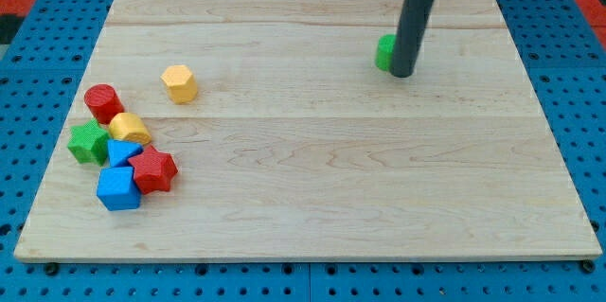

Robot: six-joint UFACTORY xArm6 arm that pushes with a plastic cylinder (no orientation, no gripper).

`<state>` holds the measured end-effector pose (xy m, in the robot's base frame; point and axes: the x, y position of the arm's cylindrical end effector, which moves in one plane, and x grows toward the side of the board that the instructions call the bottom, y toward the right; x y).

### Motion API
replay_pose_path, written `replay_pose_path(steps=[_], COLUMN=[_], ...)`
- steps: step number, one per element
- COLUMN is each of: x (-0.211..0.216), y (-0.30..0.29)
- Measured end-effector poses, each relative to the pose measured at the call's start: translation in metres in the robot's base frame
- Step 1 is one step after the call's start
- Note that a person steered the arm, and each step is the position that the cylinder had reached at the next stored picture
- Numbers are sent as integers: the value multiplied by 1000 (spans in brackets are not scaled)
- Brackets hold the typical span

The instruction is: Place the green cicle at the top side of the board

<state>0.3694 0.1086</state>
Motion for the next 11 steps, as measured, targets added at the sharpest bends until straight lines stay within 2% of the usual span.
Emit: replay_pose_path(steps=[1,3,4,5,6,7,8,10,11], x=[-17,-70,-65,-78,-85,-126,-117,-11,42], y=[-9,11,-43,-27,17,29,30,-33,-47])
